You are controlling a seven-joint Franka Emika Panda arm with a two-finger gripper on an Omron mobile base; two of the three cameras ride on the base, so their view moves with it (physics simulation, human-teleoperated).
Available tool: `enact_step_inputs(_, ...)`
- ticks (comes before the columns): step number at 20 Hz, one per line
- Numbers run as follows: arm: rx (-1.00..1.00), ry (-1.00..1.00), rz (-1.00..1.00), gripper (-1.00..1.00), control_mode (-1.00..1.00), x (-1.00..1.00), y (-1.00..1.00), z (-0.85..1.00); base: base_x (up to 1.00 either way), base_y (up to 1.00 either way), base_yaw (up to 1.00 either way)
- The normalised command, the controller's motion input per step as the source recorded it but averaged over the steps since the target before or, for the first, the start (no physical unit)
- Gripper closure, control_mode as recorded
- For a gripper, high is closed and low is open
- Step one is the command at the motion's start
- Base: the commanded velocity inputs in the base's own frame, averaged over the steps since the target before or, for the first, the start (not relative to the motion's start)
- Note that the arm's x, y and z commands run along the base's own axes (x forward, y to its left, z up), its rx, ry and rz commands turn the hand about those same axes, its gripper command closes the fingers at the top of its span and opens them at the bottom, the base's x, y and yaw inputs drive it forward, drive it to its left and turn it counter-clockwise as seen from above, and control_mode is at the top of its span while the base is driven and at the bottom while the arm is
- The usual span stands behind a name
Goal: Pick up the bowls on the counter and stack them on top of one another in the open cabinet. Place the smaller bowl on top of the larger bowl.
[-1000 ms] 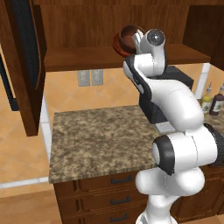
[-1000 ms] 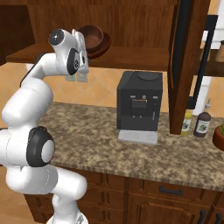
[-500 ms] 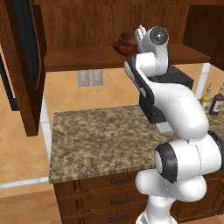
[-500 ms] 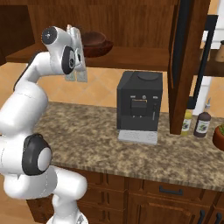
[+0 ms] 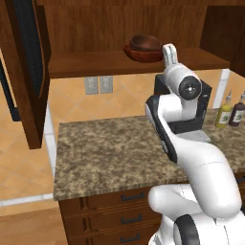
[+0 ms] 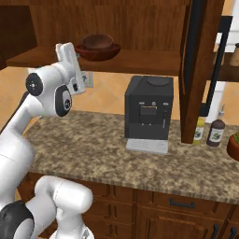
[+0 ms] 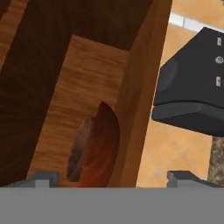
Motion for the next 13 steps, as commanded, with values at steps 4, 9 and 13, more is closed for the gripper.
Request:
enact_step_inputs(4, -0.12, 0.13, -0.08, -1.0, -1.0, -1.0, -0.01, -1.0, 0.0, 0.0, 0.0)
enact_step_inputs(9, -0.02, 0.07, -0.09, -1.0, -1.0, -1.0, -0.4, -1.0, 0.0, 0.0, 0.0)
enact_step_inputs(13, 0.25, -0.05, -0.18, -1.0, -1.0, -1.0, -0.87, -0.37, 0.0, 0.0, 0.0)
